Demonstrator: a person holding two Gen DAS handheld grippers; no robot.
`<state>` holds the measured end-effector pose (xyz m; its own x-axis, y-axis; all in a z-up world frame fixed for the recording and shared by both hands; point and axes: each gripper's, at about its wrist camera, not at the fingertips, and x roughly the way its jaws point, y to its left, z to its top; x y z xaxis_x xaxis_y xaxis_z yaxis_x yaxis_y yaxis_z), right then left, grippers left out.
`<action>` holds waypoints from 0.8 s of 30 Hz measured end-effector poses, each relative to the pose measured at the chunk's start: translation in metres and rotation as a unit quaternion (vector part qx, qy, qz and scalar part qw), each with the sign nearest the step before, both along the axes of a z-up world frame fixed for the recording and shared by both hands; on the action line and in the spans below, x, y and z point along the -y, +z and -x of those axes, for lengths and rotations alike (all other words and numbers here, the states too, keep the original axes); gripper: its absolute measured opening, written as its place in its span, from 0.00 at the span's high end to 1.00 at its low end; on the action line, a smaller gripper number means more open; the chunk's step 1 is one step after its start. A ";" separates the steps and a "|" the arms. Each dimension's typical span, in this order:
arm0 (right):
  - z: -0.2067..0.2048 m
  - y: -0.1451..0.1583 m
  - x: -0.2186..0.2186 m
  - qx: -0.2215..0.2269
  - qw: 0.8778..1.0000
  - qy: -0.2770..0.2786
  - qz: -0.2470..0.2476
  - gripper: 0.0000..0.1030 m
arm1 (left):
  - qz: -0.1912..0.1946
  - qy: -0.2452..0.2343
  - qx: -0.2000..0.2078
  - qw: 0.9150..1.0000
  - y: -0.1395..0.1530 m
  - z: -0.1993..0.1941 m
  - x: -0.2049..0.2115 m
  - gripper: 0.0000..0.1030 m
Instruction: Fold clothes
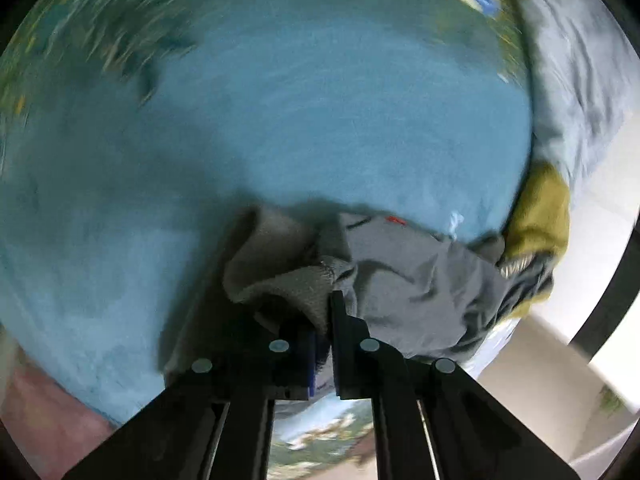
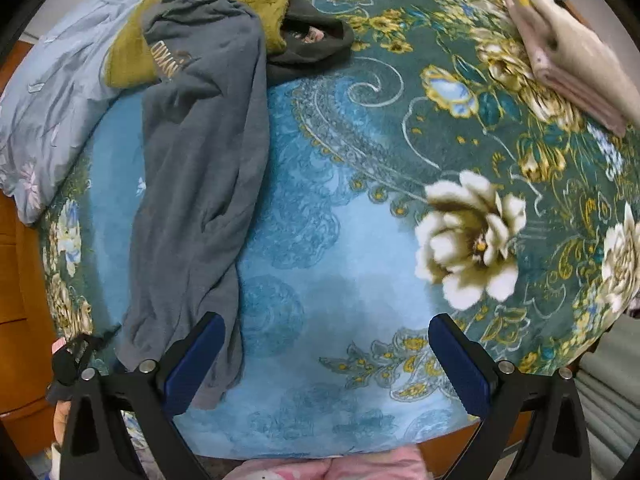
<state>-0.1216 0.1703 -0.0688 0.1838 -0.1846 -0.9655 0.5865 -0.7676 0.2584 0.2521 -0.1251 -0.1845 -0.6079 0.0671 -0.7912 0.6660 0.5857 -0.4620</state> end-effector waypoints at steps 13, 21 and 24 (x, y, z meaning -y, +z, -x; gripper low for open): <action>0.026 0.015 0.197 -0.016 0.993 0.094 0.065 0.00 | 0.182 -0.149 0.012 0.972 0.093 0.017 0.075 0.95; 0.036 -0.012 0.324 -0.008 0.991 0.123 0.044 0.04 | 0.090 -0.143 0.015 0.985 0.050 0.014 0.031 0.95; 0.036 -0.028 0.353 -0.009 0.991 0.130 0.017 0.23 | 0.072 -0.152 0.018 0.986 0.043 0.017 0.022 0.95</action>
